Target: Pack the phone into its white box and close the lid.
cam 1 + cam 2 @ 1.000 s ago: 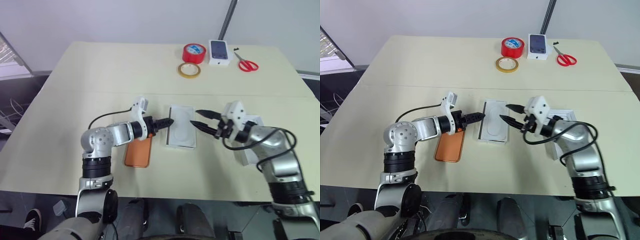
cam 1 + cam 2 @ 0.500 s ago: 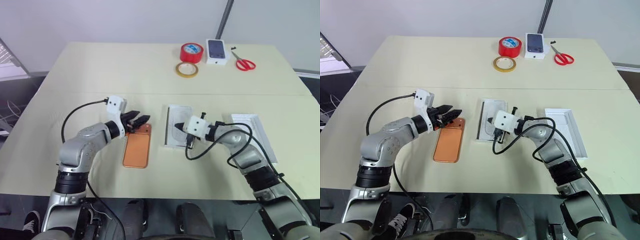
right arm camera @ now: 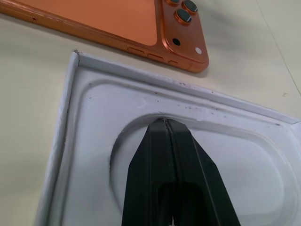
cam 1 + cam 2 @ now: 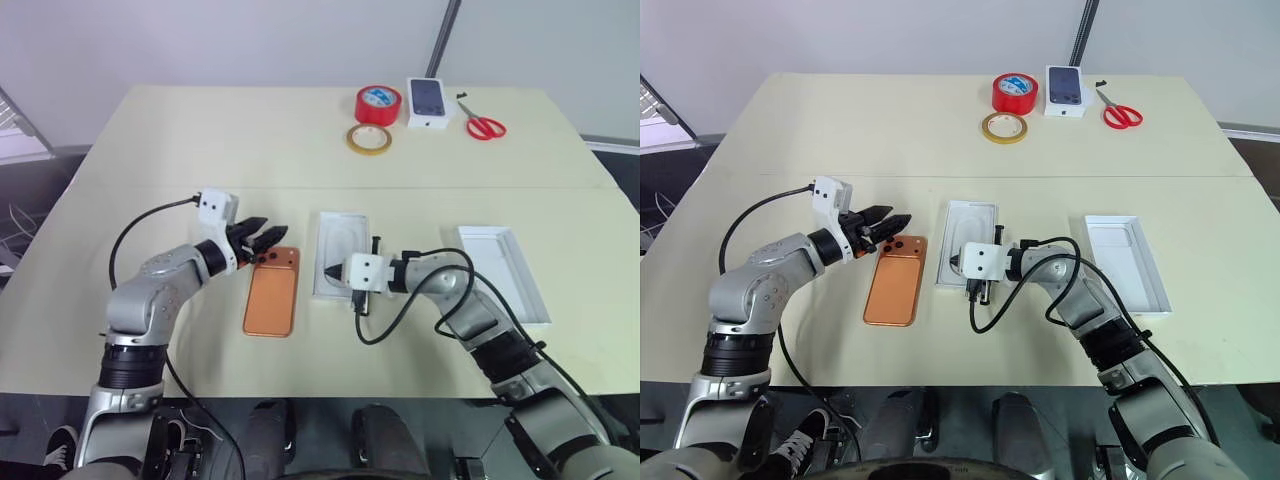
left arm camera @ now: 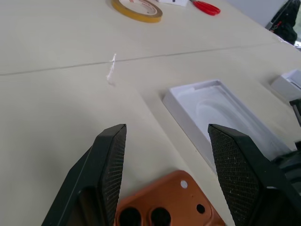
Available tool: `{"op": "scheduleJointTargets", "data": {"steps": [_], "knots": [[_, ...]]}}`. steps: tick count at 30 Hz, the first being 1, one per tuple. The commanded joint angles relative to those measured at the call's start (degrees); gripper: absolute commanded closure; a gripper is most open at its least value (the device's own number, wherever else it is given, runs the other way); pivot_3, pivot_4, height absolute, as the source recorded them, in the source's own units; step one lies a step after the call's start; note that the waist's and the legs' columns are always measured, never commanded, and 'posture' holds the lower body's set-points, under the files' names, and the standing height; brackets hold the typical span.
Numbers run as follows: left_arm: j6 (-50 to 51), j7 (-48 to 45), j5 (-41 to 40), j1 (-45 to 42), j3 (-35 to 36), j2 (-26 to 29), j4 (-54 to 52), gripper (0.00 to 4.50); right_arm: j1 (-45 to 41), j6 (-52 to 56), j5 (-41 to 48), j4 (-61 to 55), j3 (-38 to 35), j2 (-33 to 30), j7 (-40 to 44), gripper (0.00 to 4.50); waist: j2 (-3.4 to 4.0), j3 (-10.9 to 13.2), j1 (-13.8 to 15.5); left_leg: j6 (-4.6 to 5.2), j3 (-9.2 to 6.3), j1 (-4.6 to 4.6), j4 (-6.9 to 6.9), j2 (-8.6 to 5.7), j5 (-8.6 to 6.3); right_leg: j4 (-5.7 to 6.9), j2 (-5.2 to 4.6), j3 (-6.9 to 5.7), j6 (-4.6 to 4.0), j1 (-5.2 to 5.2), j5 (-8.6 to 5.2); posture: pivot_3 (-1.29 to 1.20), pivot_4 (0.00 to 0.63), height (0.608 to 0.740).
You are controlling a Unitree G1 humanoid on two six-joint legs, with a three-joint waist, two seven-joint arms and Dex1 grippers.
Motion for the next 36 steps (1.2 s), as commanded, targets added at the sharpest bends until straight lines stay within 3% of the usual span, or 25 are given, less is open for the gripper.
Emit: {"op": "scheduleJointTargets", "data": {"steps": [1, 12, 18, 27, 30, 36], "knots": [[-0.54, -2.85, -1.19, 1.42, 1.57, 2.57, -2.52, 1.60, 0.30, -1.87, -0.87, 0.73, -0.94, -2.85, 0.68, 4.47, 0.00, 0.00, 0.07, 0.01, 0.00, 0.00, -0.01, 0.00, 0.00, 0.00, 0.00, 0.00, 0.00, -0.01, 0.00, 0.00, 0.150, 0.728], [2.09, -10.91, -5.12, 6.29, 2.94, 10.25, -4.21, 1.60, 3.62, -0.95, 3.39, -2.41, -4.89, -9.77, 4.73, 4.47, -0.01, 0.00, 0.16, 0.10, -0.05, 0.00, -0.05, -0.05, -0.07, -0.08, -0.16, -0.01, -0.02, 0.05, -0.01, 0.00, 0.150, 0.728], [4.63, -13.24, -7.20, 8.70, 6.67, 14.71, -2.33, 1.60, 5.49, 1.36, 4.93, -5.41, -6.56, -10.16, 4.56, 4.47, 0.01, -0.01, 0.06, 0.15, -0.08, 0.00, -0.08, -0.05, -0.12, -0.09, -0.21, -0.01, -0.04, 0.02, -0.01, 0.00, 0.150, 0.728], [21.80, -10.88, -18.53, 7.49, 13.72, 15.00, 0.80, 1.60, 1.39, 13.96, 15.48, -16.29, -9.54, -4.42, 5.07, 4.47, 0.03, 0.03, -0.08, 0.16, -0.08, -0.04, -0.14, -0.04, -0.12, -0.06, -0.22, 0.00, -0.04, -0.08, 0.00, 0.00, 0.150, 0.728], [27.00, -9.88, -21.73, 6.70, 14.82, 14.86, 1.35, 1.60, 0.47, 17.78, 15.75, -19.01, -7.43, -2.26, 4.20, 4.47, 0.03, 0.02, -0.04, 0.16, -0.10, -0.04, -0.14, -0.04, -0.12, -0.04, -0.22, 0.00, -0.04, -0.11, 0.00, 0.00, 0.150, 0.728], [28.04, -8.92, -19.39, 7.81, 12.04, 15.71, 1.47, 1.60, -1.58, 22.76, 9.26, -19.86, 0.64, 1.81, 2.06, 4.47, 0.03, 0.02, -0.05, 0.15, -0.10, -0.04, -0.17, -0.05, -0.12, -0.03, -0.21, 0.00, -0.04, -0.14, 0.00, 0.00, 0.150, 0.728]]}}
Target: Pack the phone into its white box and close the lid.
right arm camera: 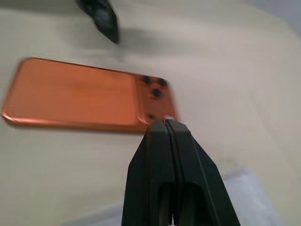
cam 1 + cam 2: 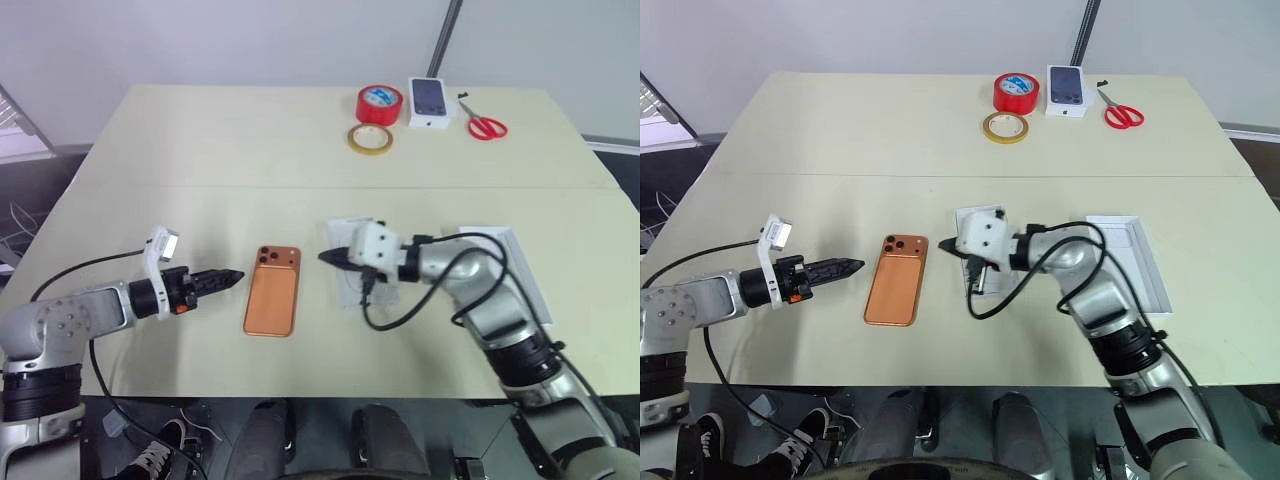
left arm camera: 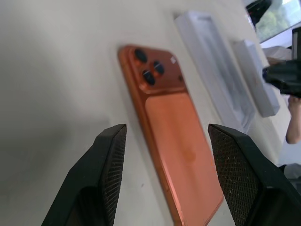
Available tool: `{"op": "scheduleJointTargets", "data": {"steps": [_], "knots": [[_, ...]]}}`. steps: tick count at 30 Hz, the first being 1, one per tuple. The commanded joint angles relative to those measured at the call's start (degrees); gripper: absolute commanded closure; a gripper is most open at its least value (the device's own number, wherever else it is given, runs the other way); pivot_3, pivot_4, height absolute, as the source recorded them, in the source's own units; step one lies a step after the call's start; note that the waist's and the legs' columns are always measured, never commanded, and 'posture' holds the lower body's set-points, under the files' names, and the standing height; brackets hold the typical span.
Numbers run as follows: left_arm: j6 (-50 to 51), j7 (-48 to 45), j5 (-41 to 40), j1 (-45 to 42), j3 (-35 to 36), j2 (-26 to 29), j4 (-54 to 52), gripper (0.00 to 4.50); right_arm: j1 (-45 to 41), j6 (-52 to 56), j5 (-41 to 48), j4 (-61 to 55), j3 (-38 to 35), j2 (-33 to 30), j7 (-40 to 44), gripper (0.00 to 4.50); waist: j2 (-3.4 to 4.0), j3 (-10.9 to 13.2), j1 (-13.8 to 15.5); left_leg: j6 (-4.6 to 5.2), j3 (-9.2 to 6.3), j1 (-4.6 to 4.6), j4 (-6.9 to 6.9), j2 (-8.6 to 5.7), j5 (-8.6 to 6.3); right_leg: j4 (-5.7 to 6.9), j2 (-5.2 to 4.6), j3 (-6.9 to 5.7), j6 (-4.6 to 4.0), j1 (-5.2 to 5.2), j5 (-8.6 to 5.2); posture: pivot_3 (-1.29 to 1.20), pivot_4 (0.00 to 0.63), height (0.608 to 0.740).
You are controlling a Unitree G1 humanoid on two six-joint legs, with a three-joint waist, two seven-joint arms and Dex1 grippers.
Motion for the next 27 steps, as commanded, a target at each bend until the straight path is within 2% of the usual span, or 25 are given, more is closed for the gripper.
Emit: {"op": "scheduleJointTargets", "data": {"steps": [1, 3, 12, 17, 22, 27], "knots": [[0.26, -0.27, 0.09, 0.46, -1.20, 0.68, -0.98, 1.60, -2.84, 2.76, -4.52, -0.99, 4.32, 0.70, -0.79, 4.47, 0.01, 0.00, 0.03, 0.00, 0.00, 0.00, 0.00, -0.01, 0.00, 0.00, -0.01, 0.00, 0.00, -0.02, 0.00, 0.00, 0.150, 0.728], [-0.27, -0.38, 0.80, 0.88, -2.76, 0.84, -1.59, 1.60, -4.20, 4.16, -8.95, 0.96, 8.10, 0.39, -1.04, 4.47, 0.00, 0.00, -0.01, -0.01, 0.00, 0.00, 0.00, -0.02, -0.01, -0.01, -0.01, 0.00, -0.01, -0.06, 0.00, 0.00, 0.150, 0.728], [3.33, 2.23, 1.29, 0.26, -6.28, -0.58, -2.25, 1.60, -7.79, 11.39, -13.19, 2.31, 14.06, 1.42, 2.24, 4.47, 0.02, -0.02, -0.04, -0.03, -0.01, 0.03, -0.04, -0.04, -0.02, -0.02, -0.03, 0.00, -0.02, -0.17, 0.00, 0.00, 0.150, 0.728], [4.22, 3.29, 3.33, -1.24, -10.20, -1.73, -0.85, 1.60, -8.21, 11.17, -14.33, 5.56, 14.71, 4.02, 0.49, 4.47, 0.07, -0.16, 0.07, -0.03, -0.01, 0.08, -0.04, -0.06, -0.02, -0.05, -0.03, 0.00, -0.02, -0.11, 0.00, 0.00, 0.150, 0.728], [10.43, 5.14, 1.80, -5.53, -10.66, -6.06, 2.20, 1.60, -8.99, 10.77, -14.63, 8.28, 14.39, 6.88, -0.70, 4.47, 0.13, -0.46, 0.26, -0.03, -0.02, 0.19, -0.04, -0.08, -0.02, -0.04, -0.04, -0.01, -0.02, -0.01, 0.00, 0.00, 0.150, 0.728], [13.00, 6.46, 2.19, -7.43, -10.72, -9.03, 2.92, 1.60, -8.54, 9.84, -14.89, 9.31, 14.02, 6.72, -0.90, 4.47, 0.17, -0.57, 0.21, -0.02, -0.03, 0.22, -0.03, -0.12, -0.02, -0.05, -0.04, -0.02, -0.01, 0.02, 0.00, 0.00, 0.150, 0.728]]}}
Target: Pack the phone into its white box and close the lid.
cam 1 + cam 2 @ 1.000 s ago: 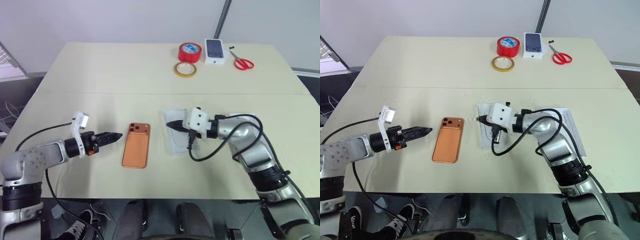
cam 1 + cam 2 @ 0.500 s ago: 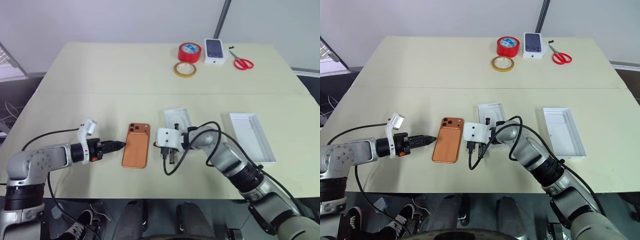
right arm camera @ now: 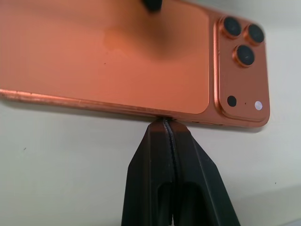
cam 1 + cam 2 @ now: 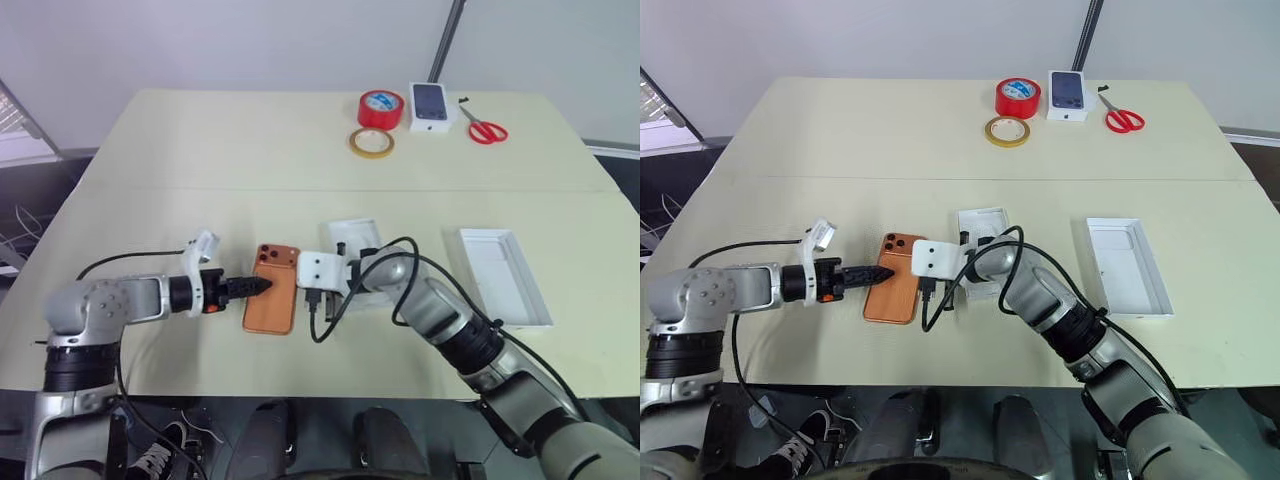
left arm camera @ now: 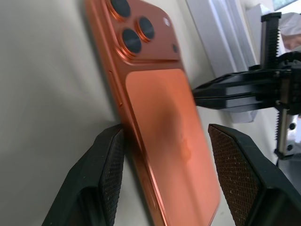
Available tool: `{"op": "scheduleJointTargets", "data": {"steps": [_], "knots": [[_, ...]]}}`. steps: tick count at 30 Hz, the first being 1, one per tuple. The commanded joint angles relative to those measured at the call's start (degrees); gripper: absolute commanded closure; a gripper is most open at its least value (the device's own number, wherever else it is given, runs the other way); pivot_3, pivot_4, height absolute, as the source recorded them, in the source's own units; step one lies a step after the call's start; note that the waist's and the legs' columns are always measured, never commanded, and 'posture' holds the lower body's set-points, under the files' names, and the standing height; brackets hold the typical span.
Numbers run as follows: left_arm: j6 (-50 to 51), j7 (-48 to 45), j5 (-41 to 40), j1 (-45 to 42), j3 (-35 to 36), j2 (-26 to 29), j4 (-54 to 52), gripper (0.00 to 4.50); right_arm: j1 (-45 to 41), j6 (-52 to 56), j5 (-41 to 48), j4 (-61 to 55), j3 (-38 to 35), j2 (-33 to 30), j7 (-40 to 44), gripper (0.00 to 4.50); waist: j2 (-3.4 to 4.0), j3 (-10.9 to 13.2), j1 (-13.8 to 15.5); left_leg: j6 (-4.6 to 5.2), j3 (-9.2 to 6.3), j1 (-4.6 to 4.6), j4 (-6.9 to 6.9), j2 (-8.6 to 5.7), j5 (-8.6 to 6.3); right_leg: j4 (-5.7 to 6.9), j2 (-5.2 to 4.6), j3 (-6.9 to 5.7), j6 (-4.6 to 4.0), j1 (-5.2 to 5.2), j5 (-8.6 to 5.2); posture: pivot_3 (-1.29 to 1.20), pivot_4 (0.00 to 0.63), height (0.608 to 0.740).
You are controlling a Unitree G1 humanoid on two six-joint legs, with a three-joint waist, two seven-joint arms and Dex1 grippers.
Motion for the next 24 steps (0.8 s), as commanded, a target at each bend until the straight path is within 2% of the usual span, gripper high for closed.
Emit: {"op": "scheduleJointTargets", "data": {"steps": [1, 6, 11, 17, 18, 20, 24], "knots": [[3.88, 0.61, -0.10, 0.30, -3.65, -2.27, 1.43, 1.60, 0.36, -0.22, -0.44, 0.39, 0.14, 0.34, -0.28, 4.47, 0.00, 0.00, 0.01, 0.00, 0.00, 0.00, 0.00, 0.00, 0.00, 0.00, 0.00, 0.00, 0.00, 0.00, 0.00, 0.00, 0.150, 0.728], [4.15, 1.03, 0.04, -0.55, -3.21, -3.32, 0.16, 1.60, 1.01, -0.25, -0.46, 0.20, -0.36, -0.30, -0.64, 4.47, 0.00, -0.01, -0.02, 0.00, -0.01, 0.00, 0.00, -0.01, 0.00, 0.00, 0.00, 0.00, 0.00, 0.00, 0.00, 0.00, 0.150, 0.728], [4.46, 1.24, -0.14, -0.25, 0.79, -2.66, 2.81, 1.60, 1.33, -0.79, -0.68, 0.32, -0.79, -0.92, -1.19, 4.47, -0.01, 0.00, -0.13, -0.01, -0.01, 0.00, 0.00, 0.00, 0.00, 0.00, 0.00, 0.00, 0.00, -0.01, 0.00, 0.00, 0.150, 0.728], [5.80, 1.46, -1.13, 0.71, 3.08, -4.00, 4.51, 4.34, 1.31, -1.65, -0.43, 0.72, -1.19, -0.79, -1.74, 4.50, -0.04, -0.03, -0.16, -0.01, -0.02, -0.03, -0.06, 0.00, 0.00, -0.02, 0.00, 0.00, 0.00, -0.04, 0.00, 0.00, 0.150, 0.728], [6.07, 1.64, -1.40, 0.76, 3.35, -4.18, 4.62, 4.49, 1.30, -1.69, -0.33, 0.64, -1.28, -0.72, -1.77, 4.50, -0.04, -0.03, -0.21, -0.02, -0.02, 0.01, -0.06, 0.00, -0.01, -0.05, -0.01, 0.00, 0.00, 0.00, 0.00, 0.00, 0.150, 0.728], [6.46, 1.76, -1.89, 0.85, 4.52, -4.41, 5.29, 4.49, 1.14, -2.73, 0.18, 0.76, -2.35, -0.40, -2.66, 4.50, -0.04, -0.03, -0.22, -0.09, -0.03, 0.03, -0.06, 0.00, -0.04, -0.03, -0.01, 0.00, 0.00, 0.00, 0.00, 0.00, 0.150, 0.728], [7.99, 0.54, -4.06, 1.23, 9.14, -4.41, 7.44, 4.49, 1.53, -3.49, 8.52, -1.00, -10.88, 2.47, -3.82, 4.50, -0.07, 0.00, -0.38, -0.04, -0.02, -0.10, -0.10, 0.00, -0.01, -0.03, 0.00, 0.01, 0.00, -0.05, 0.00, 0.00, 0.150, 0.728]]}}
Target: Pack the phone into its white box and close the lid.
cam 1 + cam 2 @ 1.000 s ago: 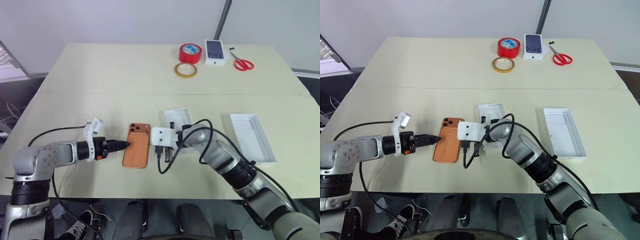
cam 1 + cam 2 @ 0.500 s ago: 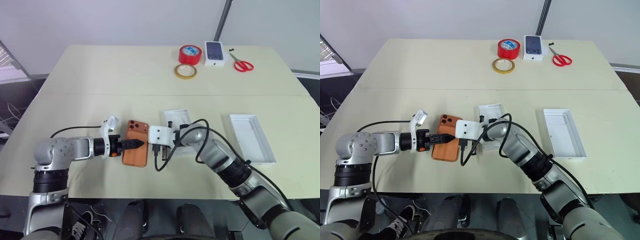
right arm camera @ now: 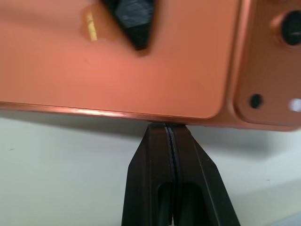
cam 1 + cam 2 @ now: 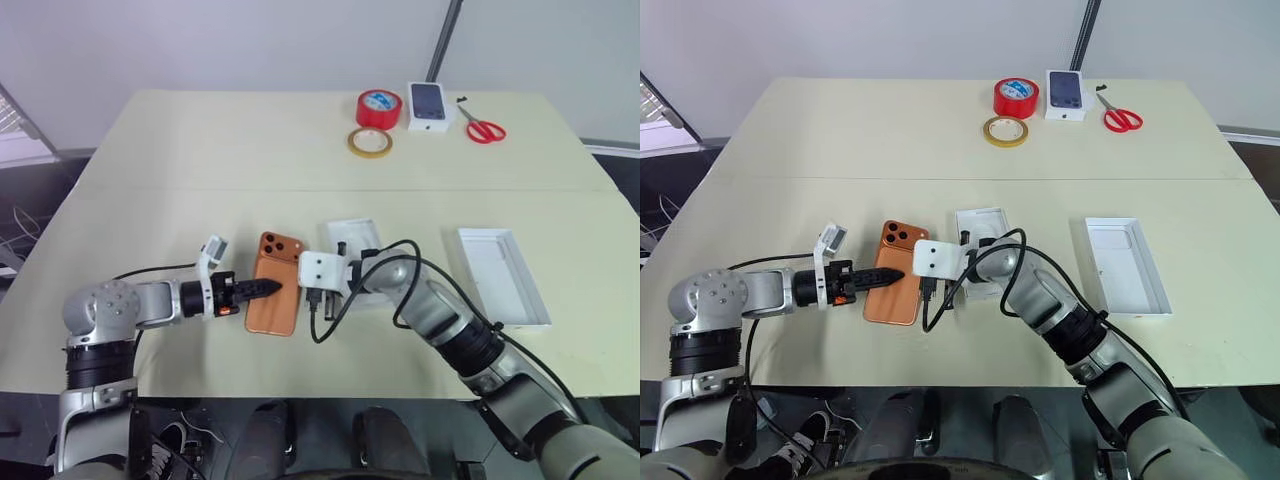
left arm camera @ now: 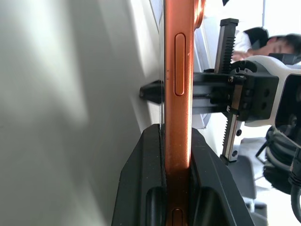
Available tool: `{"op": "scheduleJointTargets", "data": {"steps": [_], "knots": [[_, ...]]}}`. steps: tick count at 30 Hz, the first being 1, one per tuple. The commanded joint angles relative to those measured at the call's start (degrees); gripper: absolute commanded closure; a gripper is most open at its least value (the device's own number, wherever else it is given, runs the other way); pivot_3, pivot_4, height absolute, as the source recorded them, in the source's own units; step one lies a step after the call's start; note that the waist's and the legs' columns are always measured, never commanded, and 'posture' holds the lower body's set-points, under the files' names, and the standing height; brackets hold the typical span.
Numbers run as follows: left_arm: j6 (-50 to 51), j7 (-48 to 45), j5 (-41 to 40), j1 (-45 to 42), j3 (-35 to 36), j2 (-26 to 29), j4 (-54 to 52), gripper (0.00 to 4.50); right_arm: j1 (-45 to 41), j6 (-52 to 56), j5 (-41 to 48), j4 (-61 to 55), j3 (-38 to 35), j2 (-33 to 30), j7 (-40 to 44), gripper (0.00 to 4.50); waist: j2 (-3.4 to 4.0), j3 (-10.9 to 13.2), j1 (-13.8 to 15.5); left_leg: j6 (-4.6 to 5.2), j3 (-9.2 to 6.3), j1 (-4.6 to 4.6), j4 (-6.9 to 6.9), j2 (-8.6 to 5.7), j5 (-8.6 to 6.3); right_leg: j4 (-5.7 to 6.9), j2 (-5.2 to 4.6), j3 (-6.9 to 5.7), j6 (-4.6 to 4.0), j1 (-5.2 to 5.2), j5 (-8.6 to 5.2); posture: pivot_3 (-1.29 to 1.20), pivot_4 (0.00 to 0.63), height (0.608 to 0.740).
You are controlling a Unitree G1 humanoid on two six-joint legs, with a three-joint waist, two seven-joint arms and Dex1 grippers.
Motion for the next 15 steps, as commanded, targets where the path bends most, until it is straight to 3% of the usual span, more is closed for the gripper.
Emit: {"op": "scheduleJointTargets", "data": {"steps": [1, 3, 6, 9, 15], "knots": [[0.81, 1.24, -0.24, 1.59, 2.77, 0.24, 0.64, 4.49, 0.21, 3.17, 11.19, -3.61, -10.28, 2.84, 1.61, 4.50, -0.01, 0.02, -0.07, -0.01, 0.00, -0.08, -0.02, 0.01, 0.02, 0.01, 0.01, 0.00, 0.00, 0.00, 0.00, 0.00, 0.150, 0.728], [0.11, 1.73, -0.63, 1.83, 3.97, -0.30, 0.28, 4.49, 0.66, 6.92, 16.63, -5.67, -13.26, 3.45, 4.23, 4.50, -0.02, 0.03, -0.10, -0.06, 0.00, -0.08, -0.15, 0.01, 0.06, -0.01, 0.01, 0.00, 0.01, -0.01, 0.00, 0.00, 0.150, 0.728], [-2.58, 2.15, -1.88, 2.92, 6.18, -1.66, -2.33, 4.50, 2.18, 6.60, 24.01, -9.16, -18.78, 0.68, 8.93, 3.65, -0.01, 0.04, -0.04, -0.12, 0.00, -0.06, -0.30, 0.01, 0.10, -0.02, 0.01, 0.00, 0.01, -0.04, 0.00, 0.00, 0.150, 0.728], [-2.09, 2.66, -3.29, 2.71, 7.28, -2.40, -2.06, 4.50, 5.64, -0.18, 22.51, -10.94, -17.48, -5.37, 13.11, 2.12, -0.04, 0.05, 0.25, -0.14, 0.00, -0.06, -0.34, 0.01, 0.10, -0.05, 0.00, 0.00, 0.00, -0.04, 0.00, 0.00, 0.150, 0.728], [-1.30, 4.57, -4.81, 1.82, 9.11, -4.13, -1.27, 4.50, 13.98, -10.51, 22.99, -12.22, -19.54, -16.88, 19.99, 2.12, -0.07, 0.10, 0.24, -0.12, 0.03, -0.05, -0.41, -0.01, 0.11, -0.12, -0.02, 0.02, -0.01, -0.05, 0.01, 0.00, 0.150, 0.728]]}}
